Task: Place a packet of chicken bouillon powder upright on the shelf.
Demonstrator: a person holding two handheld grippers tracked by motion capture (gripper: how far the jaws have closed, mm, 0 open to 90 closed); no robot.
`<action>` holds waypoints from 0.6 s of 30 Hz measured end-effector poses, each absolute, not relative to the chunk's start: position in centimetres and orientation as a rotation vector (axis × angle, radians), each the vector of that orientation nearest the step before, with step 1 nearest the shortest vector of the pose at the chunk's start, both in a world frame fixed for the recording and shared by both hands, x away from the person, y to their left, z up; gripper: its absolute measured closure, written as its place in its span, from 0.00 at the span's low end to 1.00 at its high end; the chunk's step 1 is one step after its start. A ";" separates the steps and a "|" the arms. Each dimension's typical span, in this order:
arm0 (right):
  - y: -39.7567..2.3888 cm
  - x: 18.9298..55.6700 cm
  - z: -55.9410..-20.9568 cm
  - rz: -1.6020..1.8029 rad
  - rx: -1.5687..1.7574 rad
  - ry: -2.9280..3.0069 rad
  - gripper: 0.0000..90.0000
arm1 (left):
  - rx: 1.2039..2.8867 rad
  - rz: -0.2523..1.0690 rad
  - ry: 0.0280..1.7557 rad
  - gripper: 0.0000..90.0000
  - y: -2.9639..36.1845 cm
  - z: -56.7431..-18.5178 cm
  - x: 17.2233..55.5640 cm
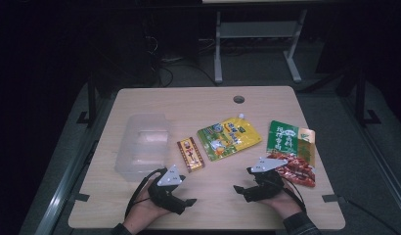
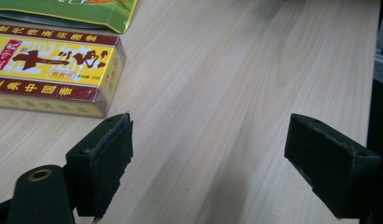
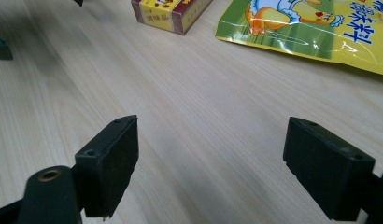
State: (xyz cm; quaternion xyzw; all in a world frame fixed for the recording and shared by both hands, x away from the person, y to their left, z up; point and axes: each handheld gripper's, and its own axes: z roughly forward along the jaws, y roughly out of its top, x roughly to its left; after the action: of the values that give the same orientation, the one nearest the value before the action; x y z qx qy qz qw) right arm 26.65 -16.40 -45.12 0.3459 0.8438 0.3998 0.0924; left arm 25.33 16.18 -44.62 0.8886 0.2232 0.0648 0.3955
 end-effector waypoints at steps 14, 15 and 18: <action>-15.6 29.8 -43.5 1.189 1.072 2.509 0.72 | 2.249 0.141 0.570 0.16 16.2 -44.6 25.0; -15.6 29.8 -43.5 1.189 1.072 2.509 0.72 | 2.249 0.141 0.570 0.16 16.2 -44.6 25.0; -14.7 30.7 -43.1 1.161 1.048 2.528 0.88 | 2.261 0.163 0.556 0.16 16.6 -44.4 24.9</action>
State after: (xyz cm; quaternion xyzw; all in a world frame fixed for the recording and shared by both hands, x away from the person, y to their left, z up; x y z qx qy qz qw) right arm 30.70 -14.66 -43.14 0.3513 0.8473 0.3893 0.0844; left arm 24.87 16.57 -44.43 0.8908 0.2190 0.0640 0.3930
